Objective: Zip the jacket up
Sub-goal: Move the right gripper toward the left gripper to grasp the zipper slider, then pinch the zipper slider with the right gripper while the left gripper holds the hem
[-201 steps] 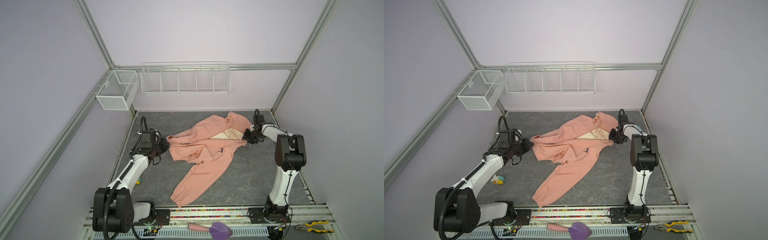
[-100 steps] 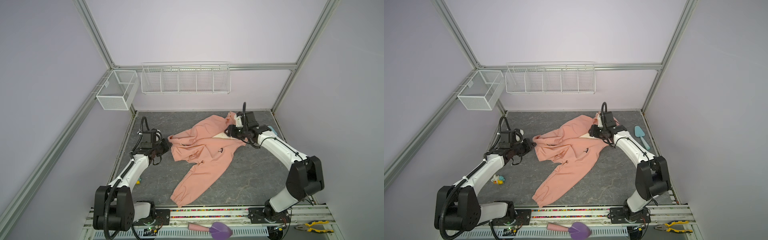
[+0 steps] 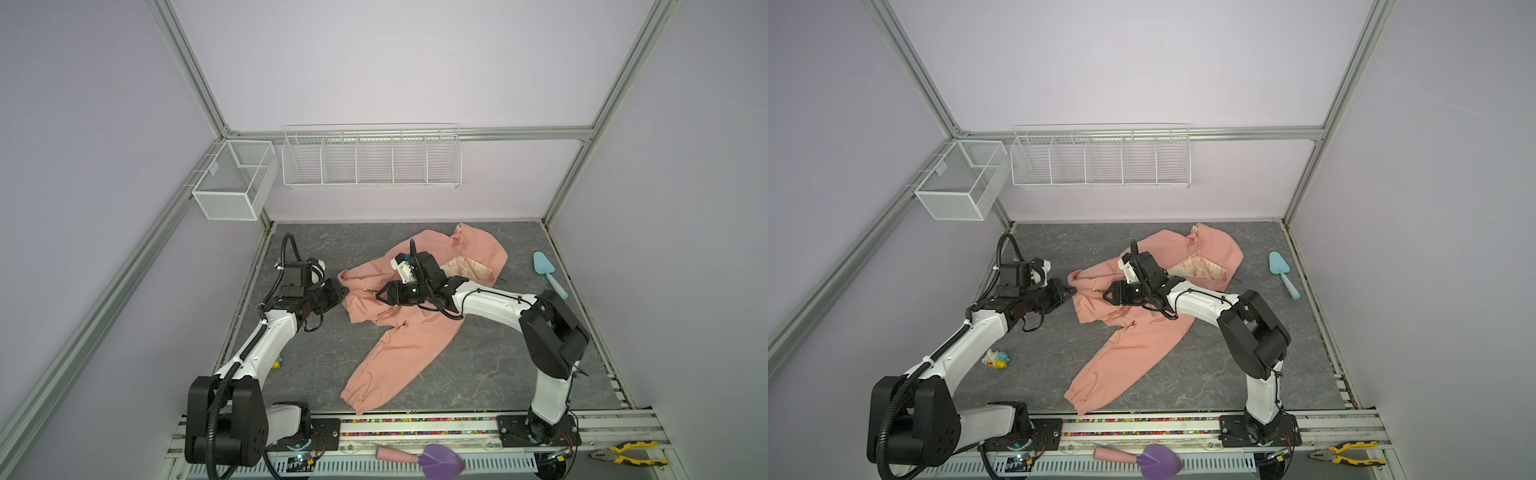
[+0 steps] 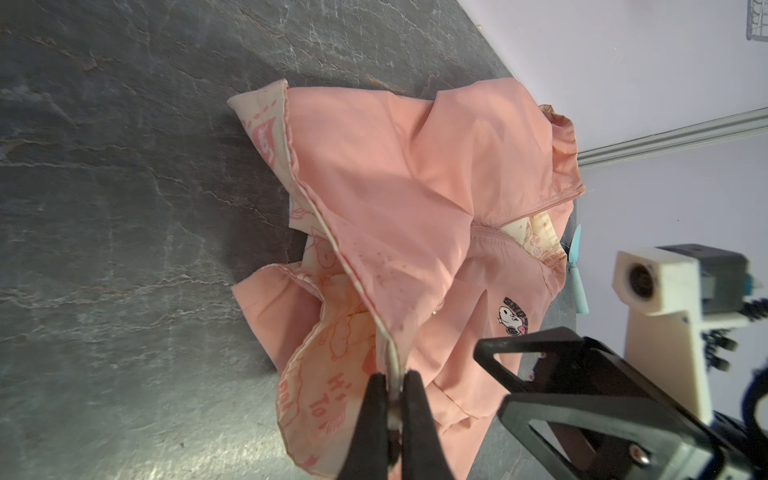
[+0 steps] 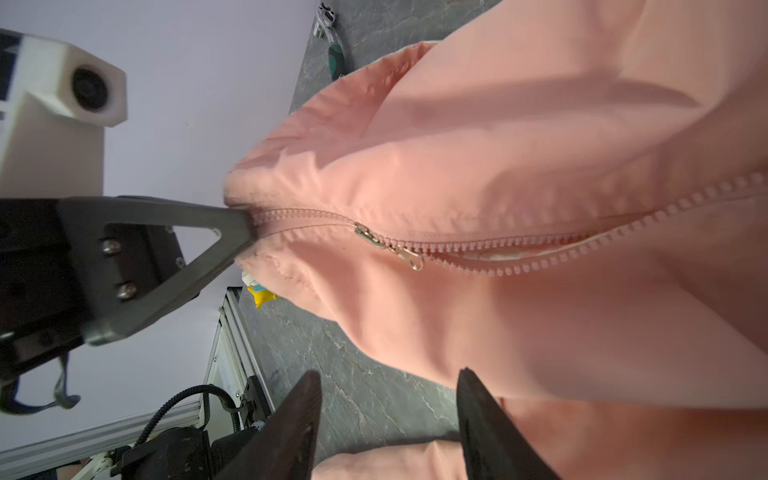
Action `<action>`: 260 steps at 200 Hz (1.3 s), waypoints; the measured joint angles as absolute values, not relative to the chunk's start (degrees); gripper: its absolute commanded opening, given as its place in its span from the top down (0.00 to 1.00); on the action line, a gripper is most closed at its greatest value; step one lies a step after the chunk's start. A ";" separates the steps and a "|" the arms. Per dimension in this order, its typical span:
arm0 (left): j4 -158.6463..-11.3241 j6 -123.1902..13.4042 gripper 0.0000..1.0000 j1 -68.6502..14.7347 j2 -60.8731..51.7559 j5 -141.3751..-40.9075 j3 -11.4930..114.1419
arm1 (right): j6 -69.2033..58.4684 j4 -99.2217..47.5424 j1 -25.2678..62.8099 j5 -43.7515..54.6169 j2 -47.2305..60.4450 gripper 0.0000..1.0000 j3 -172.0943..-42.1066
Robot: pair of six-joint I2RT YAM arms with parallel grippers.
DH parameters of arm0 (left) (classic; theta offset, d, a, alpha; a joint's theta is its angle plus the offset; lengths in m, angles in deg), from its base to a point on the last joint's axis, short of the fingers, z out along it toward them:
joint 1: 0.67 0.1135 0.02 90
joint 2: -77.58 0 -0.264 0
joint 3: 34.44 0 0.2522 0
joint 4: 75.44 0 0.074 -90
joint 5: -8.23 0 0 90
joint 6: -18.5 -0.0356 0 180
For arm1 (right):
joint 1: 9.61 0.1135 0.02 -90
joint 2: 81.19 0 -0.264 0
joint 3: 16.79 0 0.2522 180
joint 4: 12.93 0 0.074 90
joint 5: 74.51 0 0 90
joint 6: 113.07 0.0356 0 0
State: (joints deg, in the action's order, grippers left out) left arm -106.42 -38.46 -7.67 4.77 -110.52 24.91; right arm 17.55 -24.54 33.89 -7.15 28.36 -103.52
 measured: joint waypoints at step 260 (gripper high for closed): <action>-107.14 -39.03 1.00 -7.67 4.83 -114.65 24.91 | 25.66 -8.73 33.61 -13.42 37.98 0.53 -107.87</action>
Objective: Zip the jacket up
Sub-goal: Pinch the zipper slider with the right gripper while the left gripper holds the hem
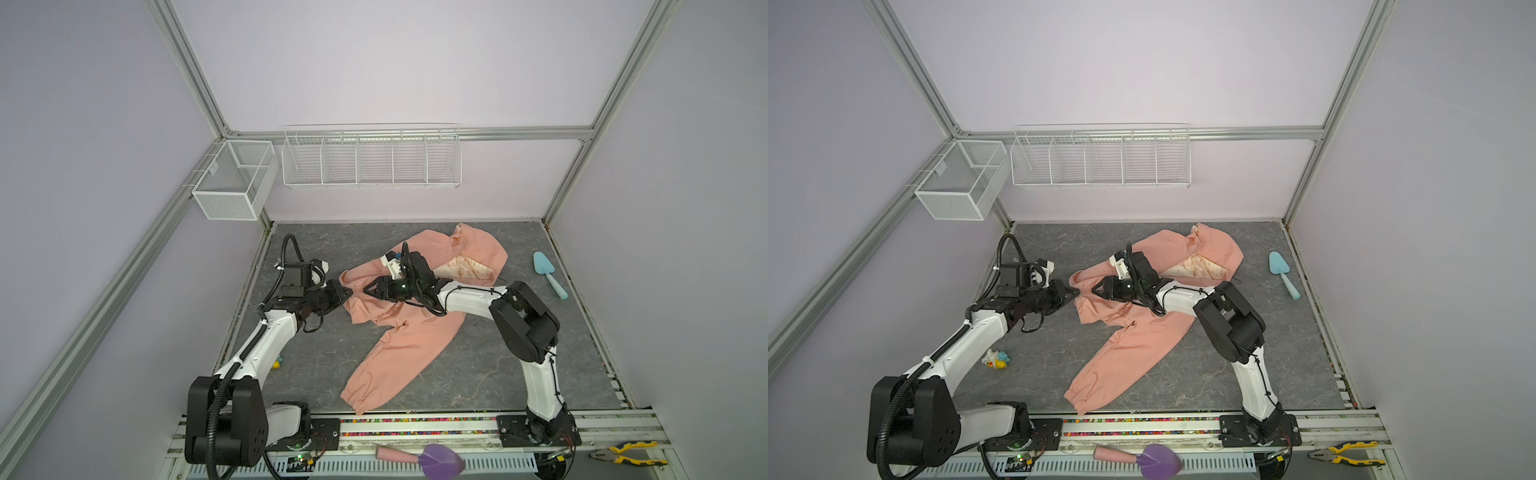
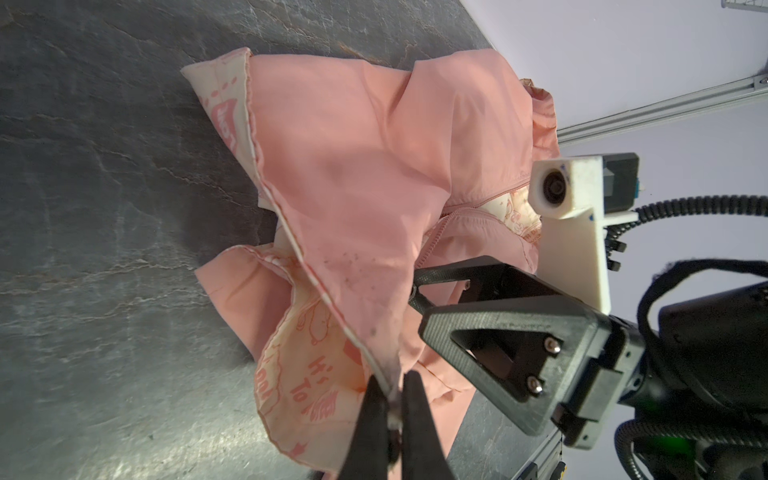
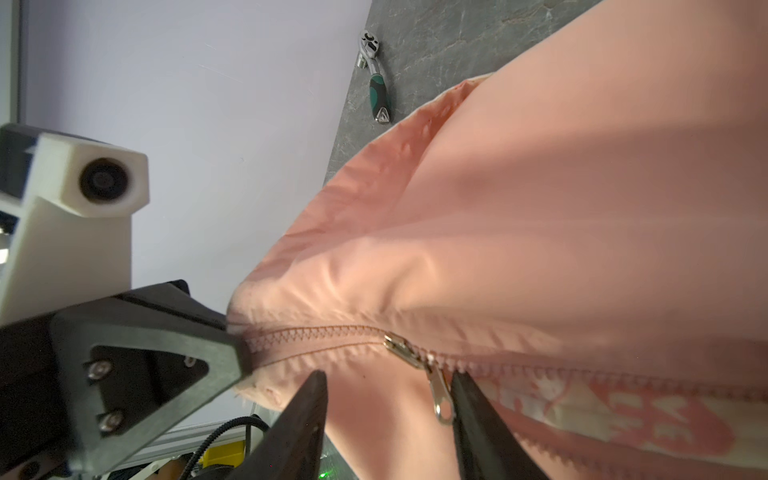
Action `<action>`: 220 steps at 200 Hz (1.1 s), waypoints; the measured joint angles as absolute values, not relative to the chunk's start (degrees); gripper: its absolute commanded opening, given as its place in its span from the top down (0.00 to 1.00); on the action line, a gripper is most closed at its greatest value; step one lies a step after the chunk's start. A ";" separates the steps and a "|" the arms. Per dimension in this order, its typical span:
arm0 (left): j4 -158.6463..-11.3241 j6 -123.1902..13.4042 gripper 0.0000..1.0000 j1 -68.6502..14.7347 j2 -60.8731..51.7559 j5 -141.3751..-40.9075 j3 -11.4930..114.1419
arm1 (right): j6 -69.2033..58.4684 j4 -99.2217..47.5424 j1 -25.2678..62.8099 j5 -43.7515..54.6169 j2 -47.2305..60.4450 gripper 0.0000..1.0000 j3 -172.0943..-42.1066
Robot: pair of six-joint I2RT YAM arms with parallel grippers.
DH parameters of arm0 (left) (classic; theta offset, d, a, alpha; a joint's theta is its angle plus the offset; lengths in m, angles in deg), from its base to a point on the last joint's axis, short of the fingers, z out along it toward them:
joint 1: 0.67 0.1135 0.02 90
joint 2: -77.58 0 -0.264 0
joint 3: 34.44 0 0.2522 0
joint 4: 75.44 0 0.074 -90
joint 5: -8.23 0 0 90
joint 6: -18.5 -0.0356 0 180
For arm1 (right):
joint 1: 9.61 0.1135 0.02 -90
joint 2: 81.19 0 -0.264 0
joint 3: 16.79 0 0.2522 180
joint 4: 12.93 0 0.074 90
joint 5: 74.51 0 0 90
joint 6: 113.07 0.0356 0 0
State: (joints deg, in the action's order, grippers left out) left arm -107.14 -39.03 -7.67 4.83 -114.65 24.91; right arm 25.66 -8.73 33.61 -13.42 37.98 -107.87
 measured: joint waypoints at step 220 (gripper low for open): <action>-107.51 -39.03 1.00 -7.52 5.47 -114.65 24.91 | 28.22 -8.47 32.95 -14.19 41.30 0.76 -107.36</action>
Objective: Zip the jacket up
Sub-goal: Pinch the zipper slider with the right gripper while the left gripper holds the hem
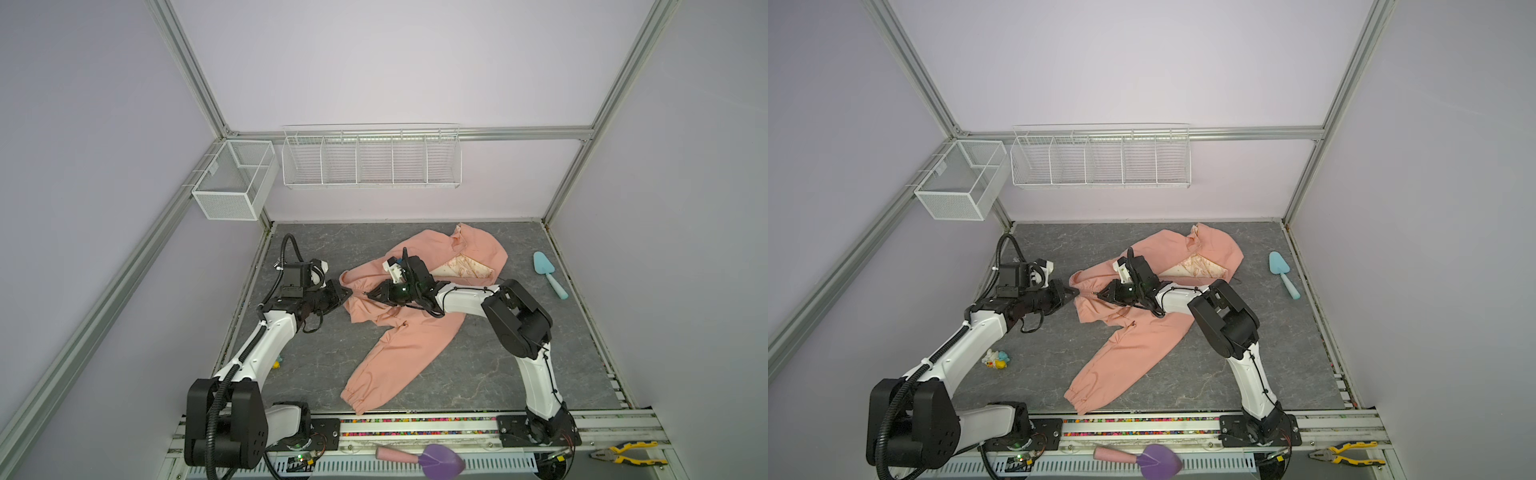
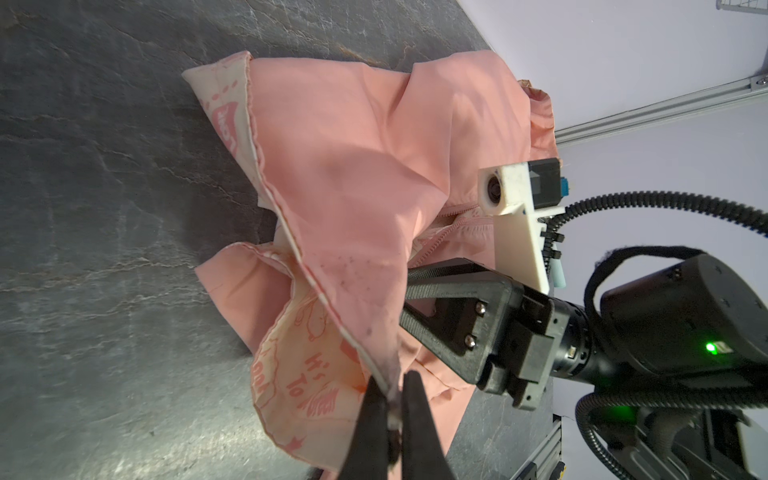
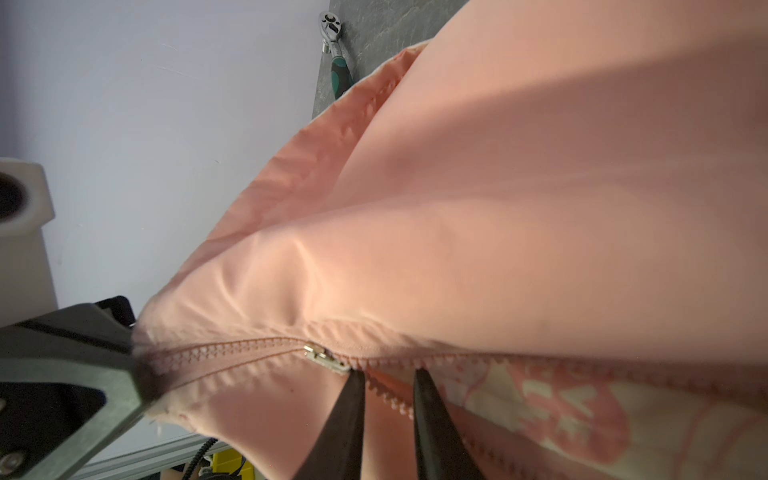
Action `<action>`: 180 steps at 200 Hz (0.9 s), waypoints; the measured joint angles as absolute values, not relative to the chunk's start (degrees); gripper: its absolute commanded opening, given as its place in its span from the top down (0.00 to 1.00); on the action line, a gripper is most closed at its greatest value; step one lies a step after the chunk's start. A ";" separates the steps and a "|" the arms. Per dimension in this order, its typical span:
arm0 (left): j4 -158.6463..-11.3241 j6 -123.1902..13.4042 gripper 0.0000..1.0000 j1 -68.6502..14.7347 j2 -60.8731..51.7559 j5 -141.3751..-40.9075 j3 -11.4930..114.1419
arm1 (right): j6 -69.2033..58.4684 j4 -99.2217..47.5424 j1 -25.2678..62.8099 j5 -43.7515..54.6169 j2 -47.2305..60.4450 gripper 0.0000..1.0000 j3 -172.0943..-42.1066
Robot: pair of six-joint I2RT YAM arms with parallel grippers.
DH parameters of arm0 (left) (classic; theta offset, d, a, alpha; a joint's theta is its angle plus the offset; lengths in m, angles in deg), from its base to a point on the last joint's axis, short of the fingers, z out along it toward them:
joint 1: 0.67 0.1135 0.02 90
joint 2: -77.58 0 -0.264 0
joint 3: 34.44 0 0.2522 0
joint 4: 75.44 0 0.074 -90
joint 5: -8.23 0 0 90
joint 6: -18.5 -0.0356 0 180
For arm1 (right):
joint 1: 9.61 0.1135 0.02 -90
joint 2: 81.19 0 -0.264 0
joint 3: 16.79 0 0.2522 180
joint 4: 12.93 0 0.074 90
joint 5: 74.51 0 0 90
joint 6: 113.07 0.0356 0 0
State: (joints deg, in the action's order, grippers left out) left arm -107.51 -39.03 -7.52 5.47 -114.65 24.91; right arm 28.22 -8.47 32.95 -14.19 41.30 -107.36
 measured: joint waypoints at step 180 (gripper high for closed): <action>-105.74 -38.97 1.00 -7.52 5.80 -117.54 24.60 | 32.42 -2.81 31.42 -15.41 41.30 0.55 -104.70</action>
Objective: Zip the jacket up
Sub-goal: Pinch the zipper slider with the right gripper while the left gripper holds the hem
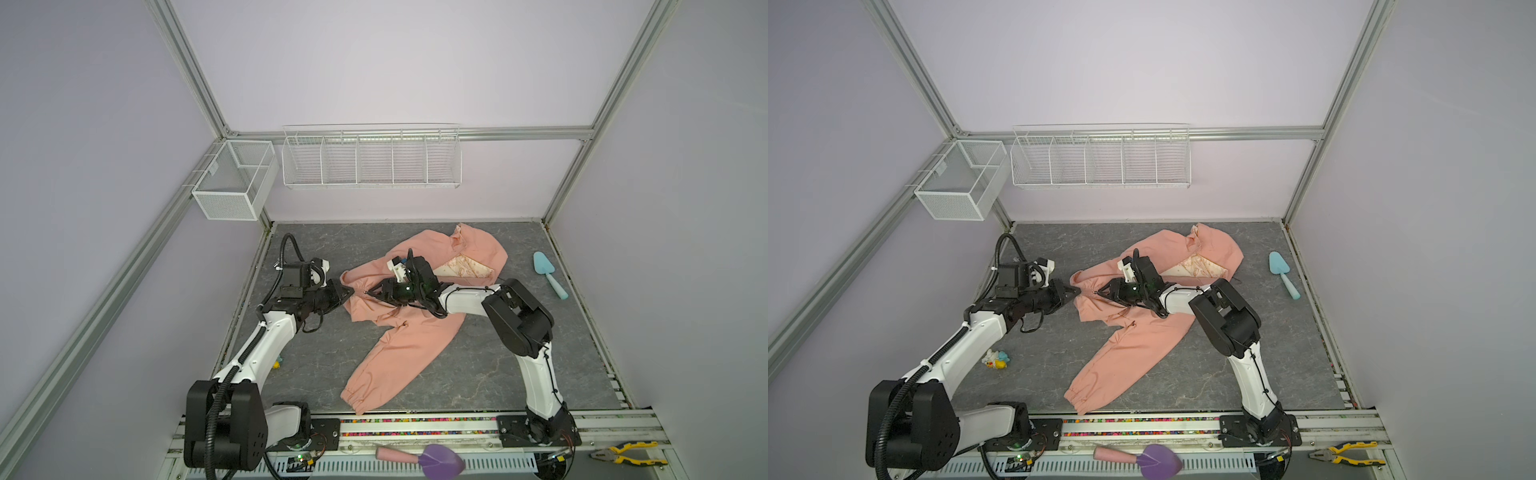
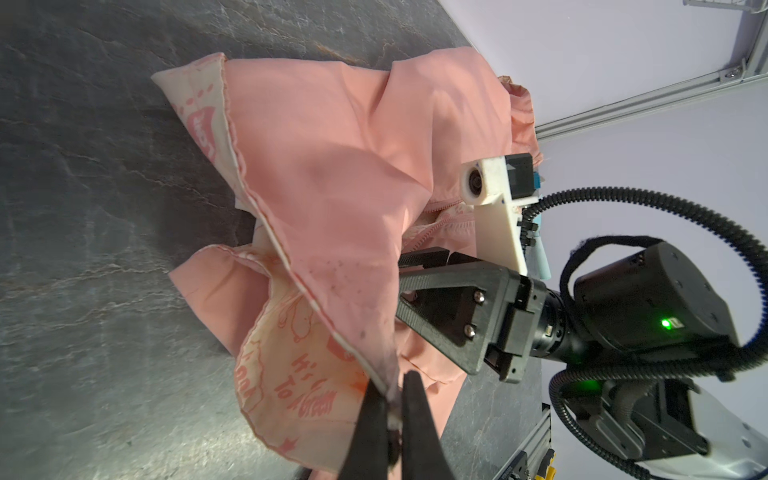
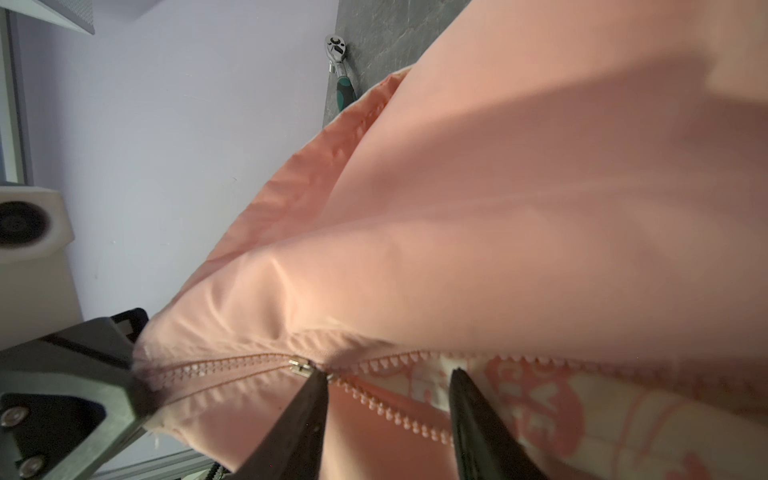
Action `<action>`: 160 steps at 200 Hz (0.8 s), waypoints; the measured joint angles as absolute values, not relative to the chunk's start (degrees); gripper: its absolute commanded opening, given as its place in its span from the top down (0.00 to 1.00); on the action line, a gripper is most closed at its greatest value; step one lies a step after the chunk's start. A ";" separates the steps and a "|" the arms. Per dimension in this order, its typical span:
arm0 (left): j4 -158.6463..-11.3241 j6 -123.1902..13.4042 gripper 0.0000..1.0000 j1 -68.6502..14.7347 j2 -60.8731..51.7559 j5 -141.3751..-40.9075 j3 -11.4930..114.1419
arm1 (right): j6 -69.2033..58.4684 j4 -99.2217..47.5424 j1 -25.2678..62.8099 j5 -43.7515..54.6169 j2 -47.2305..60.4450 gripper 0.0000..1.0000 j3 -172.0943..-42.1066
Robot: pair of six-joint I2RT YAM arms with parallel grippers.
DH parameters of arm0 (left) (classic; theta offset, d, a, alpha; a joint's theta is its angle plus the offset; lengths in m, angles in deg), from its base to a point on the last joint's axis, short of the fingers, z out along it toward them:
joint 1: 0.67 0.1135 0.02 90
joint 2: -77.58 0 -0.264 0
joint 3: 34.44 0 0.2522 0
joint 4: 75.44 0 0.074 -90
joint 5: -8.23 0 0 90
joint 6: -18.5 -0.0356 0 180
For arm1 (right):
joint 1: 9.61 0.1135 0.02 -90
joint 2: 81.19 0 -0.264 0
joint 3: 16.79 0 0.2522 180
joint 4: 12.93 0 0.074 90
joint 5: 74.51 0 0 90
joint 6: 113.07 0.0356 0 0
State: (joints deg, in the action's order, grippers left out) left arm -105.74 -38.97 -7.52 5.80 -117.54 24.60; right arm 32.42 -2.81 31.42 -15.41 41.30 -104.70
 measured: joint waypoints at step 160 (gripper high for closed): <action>-83.82 -35.40 0.54 -14.01 -3.01 -111.33 13.67 | 34.21 -0.89 29.85 -15.67 41.30 0.61 -103.41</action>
